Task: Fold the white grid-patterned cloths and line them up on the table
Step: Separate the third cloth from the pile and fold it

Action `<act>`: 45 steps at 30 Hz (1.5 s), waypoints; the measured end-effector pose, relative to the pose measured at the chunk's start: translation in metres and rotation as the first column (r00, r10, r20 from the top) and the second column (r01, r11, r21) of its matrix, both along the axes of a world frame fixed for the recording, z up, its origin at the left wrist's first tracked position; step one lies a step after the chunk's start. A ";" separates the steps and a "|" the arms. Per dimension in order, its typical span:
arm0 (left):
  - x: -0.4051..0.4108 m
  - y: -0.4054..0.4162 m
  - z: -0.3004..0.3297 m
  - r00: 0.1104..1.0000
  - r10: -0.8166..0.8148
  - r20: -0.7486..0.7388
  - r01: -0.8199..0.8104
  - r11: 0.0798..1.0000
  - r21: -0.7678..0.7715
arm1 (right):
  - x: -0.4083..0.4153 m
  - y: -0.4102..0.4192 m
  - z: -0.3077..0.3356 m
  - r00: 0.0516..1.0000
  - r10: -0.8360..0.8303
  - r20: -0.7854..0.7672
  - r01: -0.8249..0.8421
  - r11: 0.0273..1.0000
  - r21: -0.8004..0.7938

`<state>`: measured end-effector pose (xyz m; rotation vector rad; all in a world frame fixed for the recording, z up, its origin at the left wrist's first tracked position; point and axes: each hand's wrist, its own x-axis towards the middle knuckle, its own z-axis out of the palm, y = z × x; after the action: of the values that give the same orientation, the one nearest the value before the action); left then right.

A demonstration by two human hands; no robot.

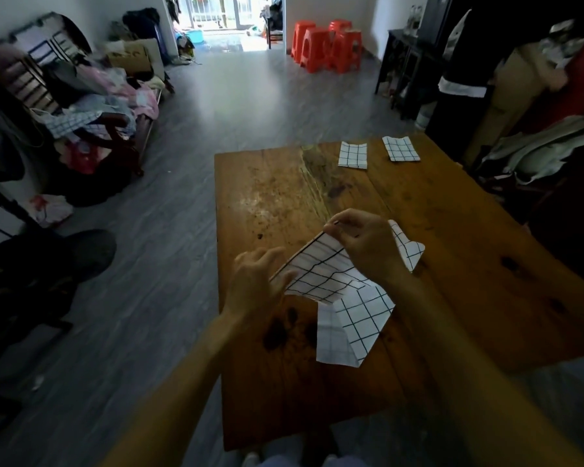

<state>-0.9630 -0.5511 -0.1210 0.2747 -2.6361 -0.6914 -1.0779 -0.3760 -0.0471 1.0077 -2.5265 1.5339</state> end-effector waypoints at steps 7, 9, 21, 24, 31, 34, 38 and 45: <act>-0.028 0.028 0.035 0.928 -0.140 -0.346 0.182 0.979 0.092 | 0.009 -0.001 -0.008 0.995 0.095 0.031 -0.096 0.995 0.033; -0.026 0.022 0.032 0.930 -0.086 -0.358 0.153 0.975 0.164 | 0.005 0.012 -0.016 0.997 0.074 0.012 -0.075 0.988 0.138; -0.032 -0.006 0.036 0.966 -0.102 -0.236 0.198 0.881 0.429 | 0.004 0.031 -0.020 0.989 -0.143 0.027 0.142 0.989 0.031; -0.034 -0.010 0.037 0.971 -0.065 -0.232 0.174 0.856 0.486 | 0.004 0.037 -0.015 0.978 -0.181 0.105 0.188 0.980 -0.064; -0.036 -0.009 0.037 0.972 -0.073 -0.224 0.189 0.811 0.553 | 0.004 0.047 -0.016 0.962 -0.229 0.147 0.246 0.963 -0.113; -0.038 -0.006 0.040 0.971 -0.075 -0.226 0.194 0.798 0.570 | 0.003 0.049 -0.016 0.955 -0.245 0.164 0.267 0.956 -0.125; -0.040 -0.005 0.042 0.973 -0.066 -0.222 0.184 0.800 0.571 | 0.002 0.051 -0.017 0.949 -0.255 0.186 0.285 0.947 -0.152; -0.041 -0.006 0.047 0.970 -0.075 -0.232 0.195 0.810 0.553 | 0.001 0.050 -0.016 0.948 -0.244 0.204 0.281 0.944 -0.174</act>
<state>-1.0037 -0.5572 -0.0740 0.1675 -2.2069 -1.4830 -1.0770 -0.3262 -0.0632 0.5025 -2.4253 1.8189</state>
